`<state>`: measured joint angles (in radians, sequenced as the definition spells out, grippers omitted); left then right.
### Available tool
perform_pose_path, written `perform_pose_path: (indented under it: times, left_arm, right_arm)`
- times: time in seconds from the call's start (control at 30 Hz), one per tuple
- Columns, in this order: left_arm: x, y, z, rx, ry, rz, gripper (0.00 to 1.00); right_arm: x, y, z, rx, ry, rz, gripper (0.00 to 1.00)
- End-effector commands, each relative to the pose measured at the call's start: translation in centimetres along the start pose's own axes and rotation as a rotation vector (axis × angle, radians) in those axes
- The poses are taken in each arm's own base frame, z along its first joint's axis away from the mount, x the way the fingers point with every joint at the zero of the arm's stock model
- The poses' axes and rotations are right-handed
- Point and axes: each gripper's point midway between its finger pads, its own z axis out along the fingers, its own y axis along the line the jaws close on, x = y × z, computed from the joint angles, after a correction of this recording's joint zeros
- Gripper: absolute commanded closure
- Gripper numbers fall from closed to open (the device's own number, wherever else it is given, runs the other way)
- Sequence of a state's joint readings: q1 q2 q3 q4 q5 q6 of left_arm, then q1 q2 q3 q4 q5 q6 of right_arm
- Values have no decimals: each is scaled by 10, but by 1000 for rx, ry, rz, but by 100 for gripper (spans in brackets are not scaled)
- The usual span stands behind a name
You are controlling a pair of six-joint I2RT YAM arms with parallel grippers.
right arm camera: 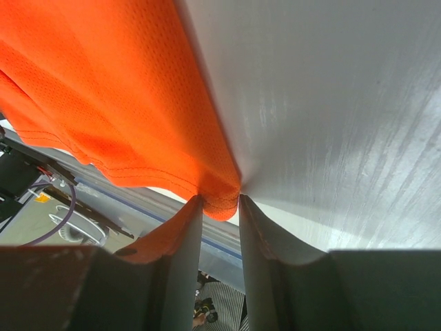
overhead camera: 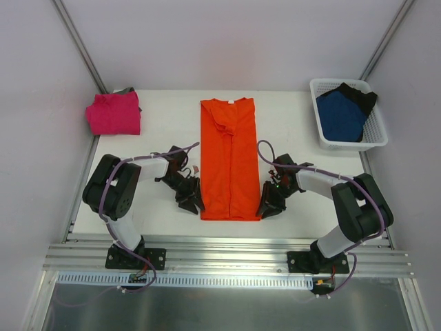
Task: Fold and stack the t-shirts
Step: Fold the tshirt
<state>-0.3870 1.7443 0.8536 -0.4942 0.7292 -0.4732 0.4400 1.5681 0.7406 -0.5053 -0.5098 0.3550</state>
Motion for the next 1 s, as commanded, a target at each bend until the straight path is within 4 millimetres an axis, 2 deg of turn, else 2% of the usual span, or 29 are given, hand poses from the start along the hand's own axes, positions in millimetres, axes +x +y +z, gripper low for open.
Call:
perform_pose_path:
  times: [0.0,0.43,0.7,0.77,0.83,0.97]
  left_arm:
    - [7,-11,0,31,17,15,63]
    - [19,-15,8,33,40,41,69]
    - [21,-16,10,39,49,47,83]
    - [21,-17,11,43,54,49,84]
    - [21,-17,11,44,55,51,92]
    - [20,-20,10,52,54,63,98]
  right_arm:
    - [-7,10,-4,-27,-18,-2,69]
    - [-11,15,-2,-46,-16,-12,76]
    - [-11,20,-2,-60,-21,-28,83]
    - [-10,20,-3,-60,-22,-29,83]
    - [-9,18,-2,-57,-21,-29,85]
    - [-9,20,-5,-64,-30,-41,87]
